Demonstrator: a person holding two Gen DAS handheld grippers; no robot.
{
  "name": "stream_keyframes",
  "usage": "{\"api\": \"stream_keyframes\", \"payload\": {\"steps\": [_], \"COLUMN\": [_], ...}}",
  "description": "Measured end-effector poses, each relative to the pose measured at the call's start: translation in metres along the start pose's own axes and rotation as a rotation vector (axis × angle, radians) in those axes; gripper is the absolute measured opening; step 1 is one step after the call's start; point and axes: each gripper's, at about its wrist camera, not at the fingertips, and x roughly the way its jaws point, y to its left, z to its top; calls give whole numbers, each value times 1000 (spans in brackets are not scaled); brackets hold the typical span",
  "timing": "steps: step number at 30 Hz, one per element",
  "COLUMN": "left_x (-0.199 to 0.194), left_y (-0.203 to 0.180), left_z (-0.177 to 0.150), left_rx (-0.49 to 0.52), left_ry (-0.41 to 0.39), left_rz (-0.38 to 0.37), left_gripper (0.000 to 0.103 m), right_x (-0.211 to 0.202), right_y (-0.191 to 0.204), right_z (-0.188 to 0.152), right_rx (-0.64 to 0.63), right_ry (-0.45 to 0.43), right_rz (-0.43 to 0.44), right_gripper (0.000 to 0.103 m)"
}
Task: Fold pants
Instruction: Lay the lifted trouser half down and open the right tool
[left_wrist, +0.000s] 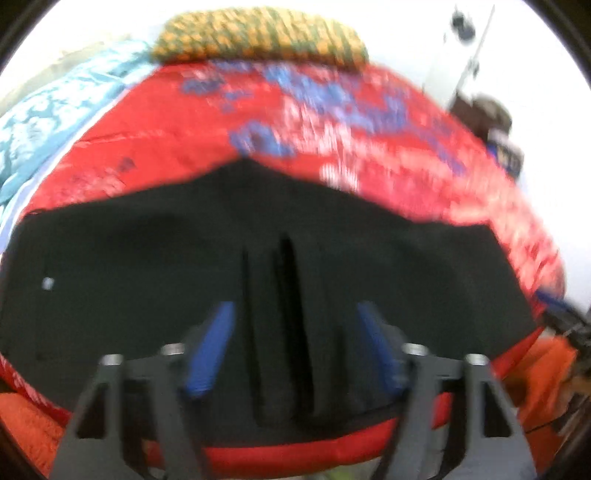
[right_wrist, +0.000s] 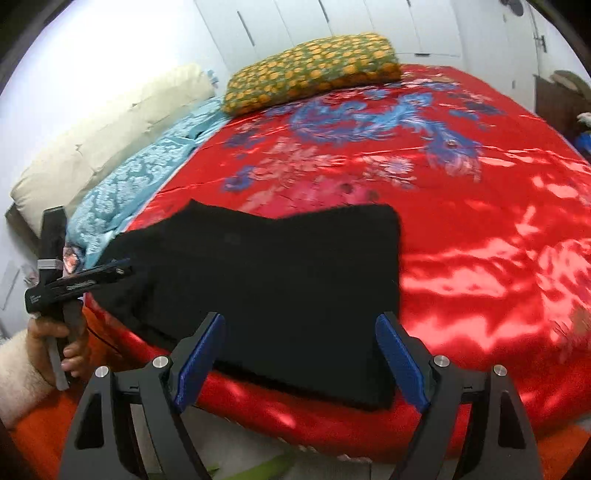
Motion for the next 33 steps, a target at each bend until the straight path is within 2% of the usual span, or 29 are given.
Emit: {"api": "stream_keyframes", "payload": {"steps": [2,4,5,6,8,9,10,12,13,14,16,18,20,22,25,28,31,33], "left_x": [14,14,12,11,7,6,6,6,3,-3,-18,-36,-48,-48,-31,-1,32,37], "left_y": [-4,-3,-4,-4,-1,1,4,9,11,14,16,14,3,-11,-33,-45,-43,-38], "left_z": [-5,-5,-4,-5,-9,-10,-11,-10,-10,-9,-7,-3,-4,-3,-5,-10,-19,-21], "left_rx": [23,32,44,55,55,44,28,2,-10,-32,-65,-92,-81,-34,71,140,145,115], "left_ry": [45,31,28,24,11,14,23,28,22,1,-62,-168,-261,-278,-238,-142,0,1], "left_rz": [57,78,108,137,161,154,139,127,126,118,102,100,100,73,47,61,86,78], "left_gripper": [31,33,47,68,83,83,83,83,83,83,84,98,99,99,99,99,99,103], "right_x": [-5,1,8,14,26,39,52,87,89,85,87,89,88,87,86,86,86,86], "right_y": [5,24,35,46,58,59,55,39,34,32,32,30,30,31,33,35,36,37], "right_z": [4,10,12,13,10,9,8,-1,-5,-6,-7,-7,-9,-13,-11,-11,-12,-13], "right_rx": [-53,-159,-213,-264,-303,-309,-303,-243,-223,-213,-212,-204,-198,-204,-202,-200,-199,-208], "right_ry": [4,1,4,10,14,46,89,243,233,183,191,193,182,166,158,152,141,138], "right_rz": [-19,-78,-107,-125,-125,-131,-143,-182,-174,-165,-179,-185,-186,-195,-198,-203,-208,-213], "right_gripper": [83,84,85,87,93,98,98,101,103,103,103,103,103,103,103,103,103,103]}}
